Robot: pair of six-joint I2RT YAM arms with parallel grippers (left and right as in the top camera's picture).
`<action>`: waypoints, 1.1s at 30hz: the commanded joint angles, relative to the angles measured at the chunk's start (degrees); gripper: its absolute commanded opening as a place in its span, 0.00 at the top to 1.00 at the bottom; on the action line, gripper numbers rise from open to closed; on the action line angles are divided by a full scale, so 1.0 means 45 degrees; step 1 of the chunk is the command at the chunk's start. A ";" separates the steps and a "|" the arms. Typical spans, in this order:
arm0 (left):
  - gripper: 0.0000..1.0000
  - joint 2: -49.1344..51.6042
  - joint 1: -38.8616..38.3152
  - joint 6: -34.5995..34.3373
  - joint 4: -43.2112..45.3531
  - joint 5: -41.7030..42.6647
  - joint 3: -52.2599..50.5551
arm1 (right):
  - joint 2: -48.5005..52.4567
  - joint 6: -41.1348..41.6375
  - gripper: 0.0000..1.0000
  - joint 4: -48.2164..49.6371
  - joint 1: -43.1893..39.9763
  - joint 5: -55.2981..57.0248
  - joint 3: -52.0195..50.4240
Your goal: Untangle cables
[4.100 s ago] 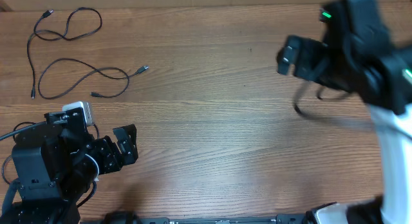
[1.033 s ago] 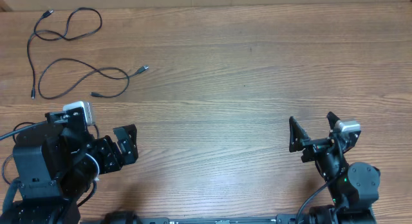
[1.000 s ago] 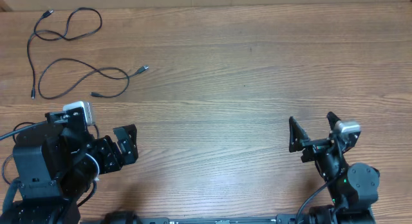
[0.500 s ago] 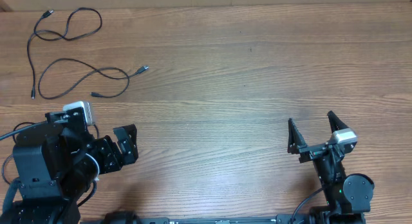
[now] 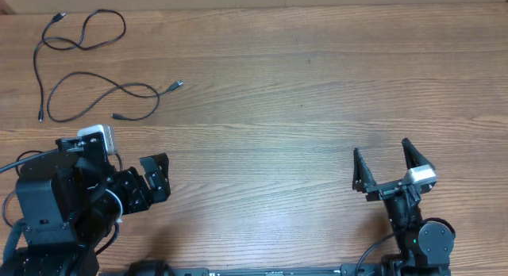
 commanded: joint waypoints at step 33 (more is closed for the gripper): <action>0.00 0.0010 -0.0087 0.0151 0.0029 0.0092 -0.0044 | -0.0151 0.0010 0.00 -0.2059 0.0107 0.0505 -0.0131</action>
